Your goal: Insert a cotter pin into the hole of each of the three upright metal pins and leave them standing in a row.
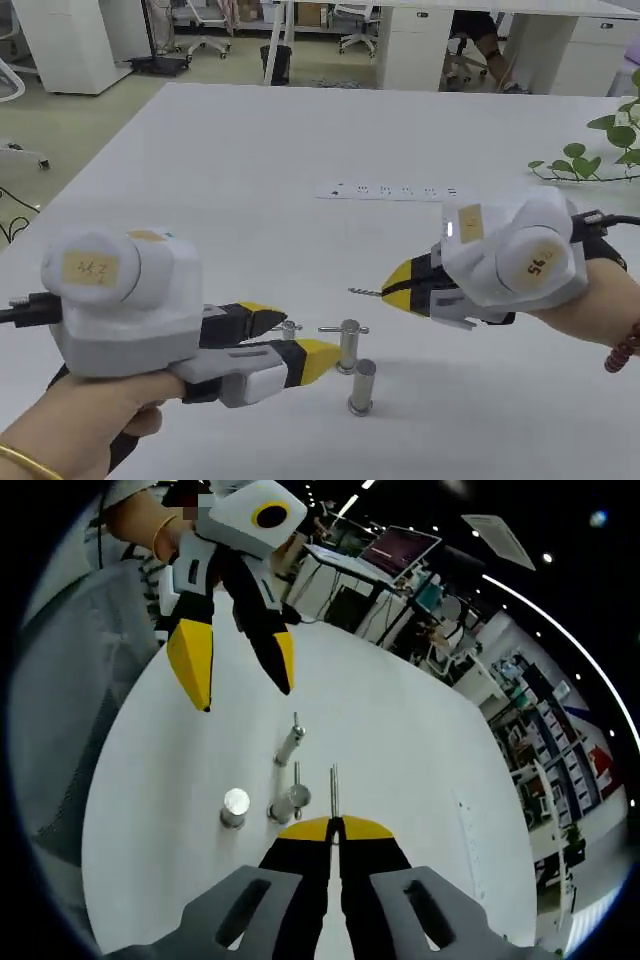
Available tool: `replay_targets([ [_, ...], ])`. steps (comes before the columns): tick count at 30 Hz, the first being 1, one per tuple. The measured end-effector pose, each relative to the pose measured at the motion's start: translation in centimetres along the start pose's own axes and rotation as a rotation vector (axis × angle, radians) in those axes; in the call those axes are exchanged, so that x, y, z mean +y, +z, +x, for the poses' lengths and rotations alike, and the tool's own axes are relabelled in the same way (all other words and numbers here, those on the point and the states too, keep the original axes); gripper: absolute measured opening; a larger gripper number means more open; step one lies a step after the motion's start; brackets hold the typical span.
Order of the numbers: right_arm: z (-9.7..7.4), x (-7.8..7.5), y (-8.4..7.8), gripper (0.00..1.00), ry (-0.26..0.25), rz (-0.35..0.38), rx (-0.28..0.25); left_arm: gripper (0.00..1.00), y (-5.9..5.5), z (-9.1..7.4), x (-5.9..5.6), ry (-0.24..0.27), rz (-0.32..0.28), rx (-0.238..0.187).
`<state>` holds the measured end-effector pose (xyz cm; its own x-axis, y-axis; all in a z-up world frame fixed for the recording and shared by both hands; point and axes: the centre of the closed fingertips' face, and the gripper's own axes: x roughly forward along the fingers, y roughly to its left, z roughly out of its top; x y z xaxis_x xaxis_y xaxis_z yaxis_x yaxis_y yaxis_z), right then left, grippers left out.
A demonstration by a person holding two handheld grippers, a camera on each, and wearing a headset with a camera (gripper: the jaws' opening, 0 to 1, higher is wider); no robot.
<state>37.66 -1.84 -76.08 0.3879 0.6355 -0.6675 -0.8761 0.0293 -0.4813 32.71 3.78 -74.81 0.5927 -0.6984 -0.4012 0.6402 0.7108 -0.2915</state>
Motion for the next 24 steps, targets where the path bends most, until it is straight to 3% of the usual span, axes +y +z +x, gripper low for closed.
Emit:
replay_targets([
  [9, 0.5, 0.9, 1.6, 0.02, 0.002, -0.023, -0.039, 0.37, 1.0, 1.4, 0.1, -0.043, -0.112, -0.027],
  [11, 0.7, 1.2, 1.9, 0.02, 0.009, -0.025, -0.042, 0.36, 1.7, 1.8, 0.2, -0.047, -0.131, -0.053],
  [14, 0.7, 1.6, 2.4, 0.02, 0.013, -0.041, -0.054, 0.30, 2.4, 2.1, 0.2, -0.059, -0.175, -0.075],
  [24, 0.1, 1.5, 3.5, 0.02, -0.014, -0.093, -0.066, 0.13, 2.6, 2.7, -0.1, -0.081, -0.259, -0.083],
])
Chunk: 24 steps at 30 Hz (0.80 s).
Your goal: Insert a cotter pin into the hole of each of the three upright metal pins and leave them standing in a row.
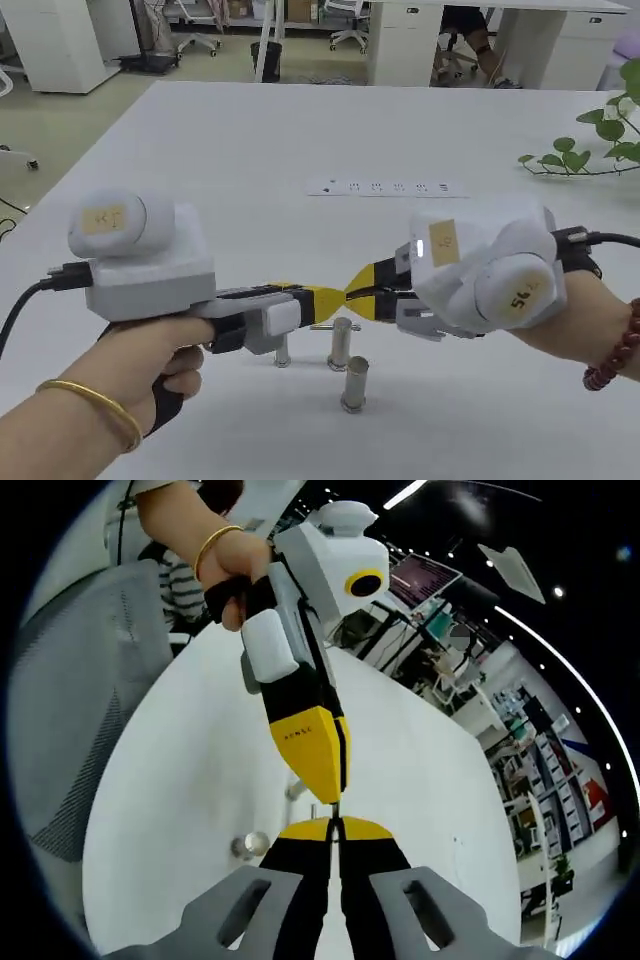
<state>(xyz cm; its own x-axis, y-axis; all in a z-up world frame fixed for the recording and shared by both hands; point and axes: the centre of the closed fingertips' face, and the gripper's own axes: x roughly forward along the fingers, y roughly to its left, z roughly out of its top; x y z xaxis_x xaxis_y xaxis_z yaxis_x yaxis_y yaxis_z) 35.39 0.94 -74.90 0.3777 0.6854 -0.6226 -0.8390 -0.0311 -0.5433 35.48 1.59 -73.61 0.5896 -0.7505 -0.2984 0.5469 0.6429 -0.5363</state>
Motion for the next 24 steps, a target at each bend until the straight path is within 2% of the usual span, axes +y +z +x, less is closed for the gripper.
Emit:
replay_targets([
  [8, -0.2, 0.0, 0.5, 0.02, -0.007, 0.001, -0.011, 0.02, -0.1, 0.1, -0.3, -0.007, -0.025, -0.001],
  [14, -0.2, 0.0, 0.7, 0.02, -0.010, -0.002, -0.012, 0.02, -0.1, -0.1, -0.1, -0.007, -0.060, -0.003],
  [21, -0.2, 0.1, 0.9, 0.03, 0.001, 0.033, -0.021, 0.01, -0.1, -0.3, -0.2, -0.018, 0.012, -0.007],
  [24, -0.2, 0.1, 1.1, 0.03, 0.006, 0.047, -0.034, 0.00, 0.0, -0.4, -0.2, -0.018, 0.023, -0.011],
])
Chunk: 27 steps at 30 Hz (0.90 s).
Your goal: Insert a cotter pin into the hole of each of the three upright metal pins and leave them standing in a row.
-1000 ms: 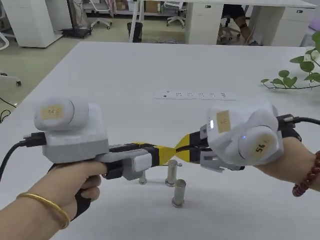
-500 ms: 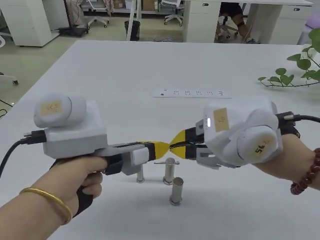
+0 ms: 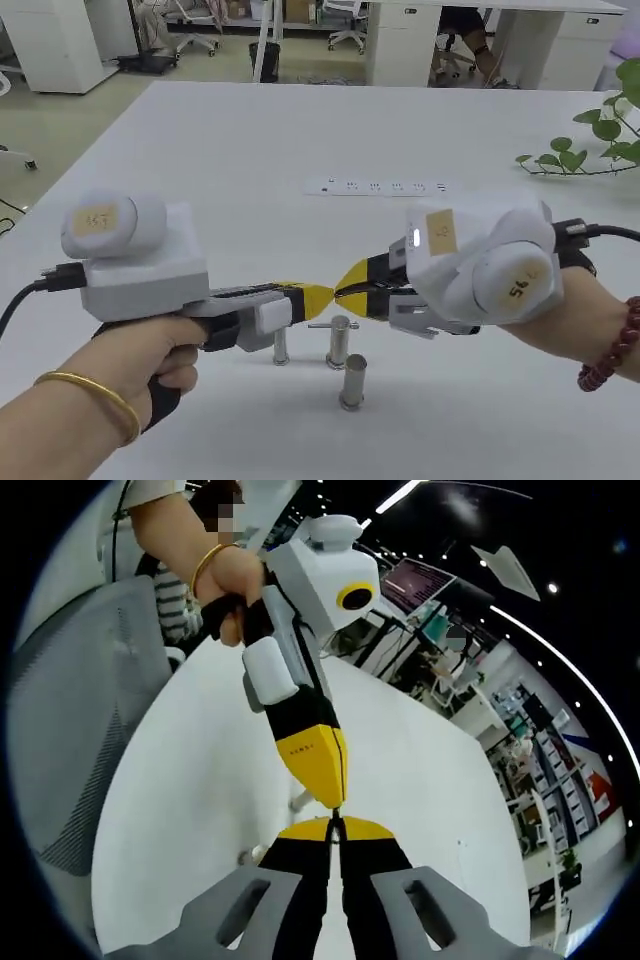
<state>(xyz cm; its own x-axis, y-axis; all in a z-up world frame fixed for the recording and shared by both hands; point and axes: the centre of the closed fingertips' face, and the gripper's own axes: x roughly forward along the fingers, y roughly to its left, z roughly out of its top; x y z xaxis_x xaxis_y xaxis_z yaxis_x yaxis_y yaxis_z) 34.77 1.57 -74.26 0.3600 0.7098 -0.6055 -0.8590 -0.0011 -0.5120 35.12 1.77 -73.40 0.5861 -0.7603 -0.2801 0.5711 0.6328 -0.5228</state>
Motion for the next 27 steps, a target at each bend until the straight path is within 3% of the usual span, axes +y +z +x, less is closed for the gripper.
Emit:
replay_targets([
  [5, 0.0, 0.1, 0.1, 0.04, 0.015, 0.067, -0.029, 0.00, 0.0, -0.2, 0.0, -0.001, 0.020, -0.004],
  [10, -0.1, 0.4, 0.2, 0.10, 0.054, 0.191, -0.063, 0.00, 0.0, -0.4, 0.2, 0.002, 0.041, -0.007],
  [15, -0.4, 0.7, 0.0, 0.12, 0.091, 0.332, -0.095, 0.00, -0.3, -0.7, 0.1, -0.012, 0.099, 0.005],
  [18, -0.6, 0.7, -0.2, 0.14, 0.102, 0.379, -0.109, 0.00, -0.8, -0.9, -0.1, -0.025, 0.148, 0.026],
  [23, -0.9, 1.5, -0.2, 0.17, 0.171, 0.522, -0.146, 0.00, -1.5, -1.2, 0.0, -0.033, 0.190, 0.056],
  [27, -1.0, 2.3, -0.4, 0.17, 0.236, 0.593, -0.163, 0.00, -1.9, -1.5, -0.4, -0.061, 0.221, 0.069],
])
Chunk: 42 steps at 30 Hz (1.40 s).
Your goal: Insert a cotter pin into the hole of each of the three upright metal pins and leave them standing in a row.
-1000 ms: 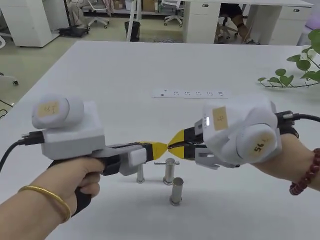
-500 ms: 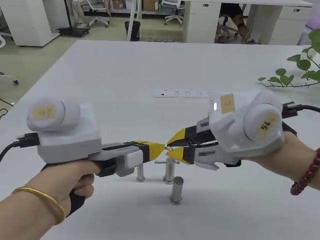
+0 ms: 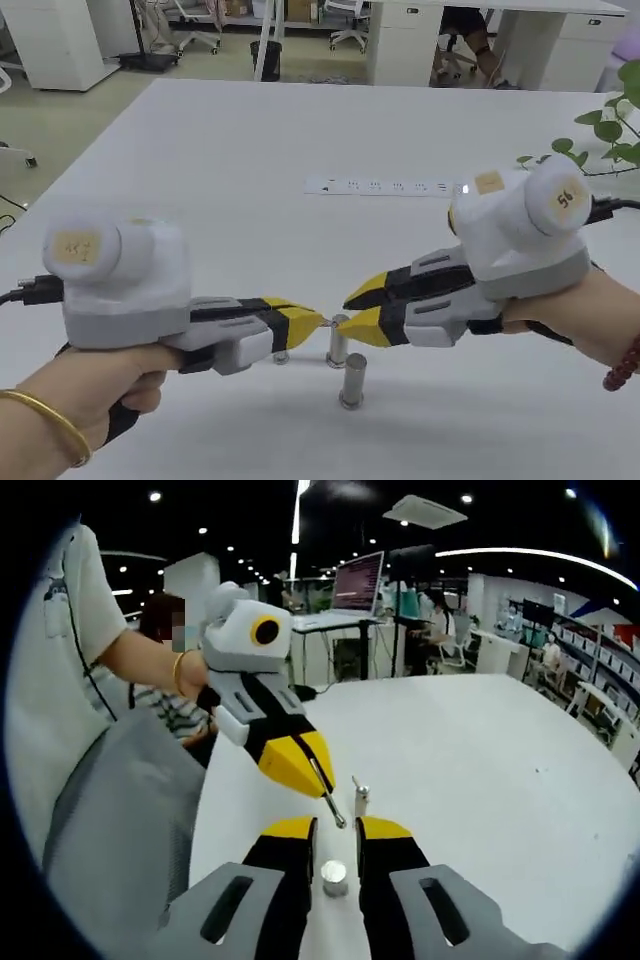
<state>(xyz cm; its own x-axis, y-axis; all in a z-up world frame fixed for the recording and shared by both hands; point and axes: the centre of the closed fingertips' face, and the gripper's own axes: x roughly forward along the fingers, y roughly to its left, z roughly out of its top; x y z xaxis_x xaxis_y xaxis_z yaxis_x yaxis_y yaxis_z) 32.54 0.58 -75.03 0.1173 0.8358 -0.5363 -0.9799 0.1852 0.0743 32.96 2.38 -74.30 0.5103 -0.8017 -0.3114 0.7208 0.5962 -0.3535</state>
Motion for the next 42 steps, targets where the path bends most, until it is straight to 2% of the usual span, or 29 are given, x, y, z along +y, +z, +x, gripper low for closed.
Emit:
replay_targets([
  [5, -0.2, 0.8, -0.5, 0.17, 0.069, 0.059, -0.014, 0.00, -0.3, -0.2, -1.1, -0.057, 0.047, 0.014],
  [9, -0.1, 1.3, -1.0, 0.17, 0.092, 0.065, -0.008, 0.00, -0.7, -0.3, -1.8, -0.090, 0.074, 0.029],
  [12, -0.1, 2.0, -1.2, 0.17, 0.123, 0.059, -0.010, 0.00, -0.9, -0.3, -2.7, -0.132, 0.111, 0.032],
  [17, 0.1, 3.4, -1.4, 0.16, 0.171, 0.036, -0.005, 0.00, -1.3, -0.2, -3.3, -0.155, 0.134, 0.045],
  [27, 0.2, 4.6, -1.5, 0.11, 0.210, 0.016, -0.004, 0.00, -1.5, -0.5, -4.5, -0.218, 0.161, 0.037],
  [33, 0.1, 4.8, -1.6, 0.07, 0.226, -0.001, 0.001, 0.00, -1.6, -0.6, -4.5, -0.225, 0.169, 0.035],
  [39, 0.0, 5.1, -1.8, 0.05, 0.232, -0.070, 0.013, 0.01, -1.8, -0.5, -4.6, -0.231, 0.165, 0.034],
  [42, -0.1, 4.9, -1.9, 0.04, 0.229, -0.083, 0.018, 0.01, -1.8, -0.4, -4.6, -0.225, 0.171, 0.026],
])
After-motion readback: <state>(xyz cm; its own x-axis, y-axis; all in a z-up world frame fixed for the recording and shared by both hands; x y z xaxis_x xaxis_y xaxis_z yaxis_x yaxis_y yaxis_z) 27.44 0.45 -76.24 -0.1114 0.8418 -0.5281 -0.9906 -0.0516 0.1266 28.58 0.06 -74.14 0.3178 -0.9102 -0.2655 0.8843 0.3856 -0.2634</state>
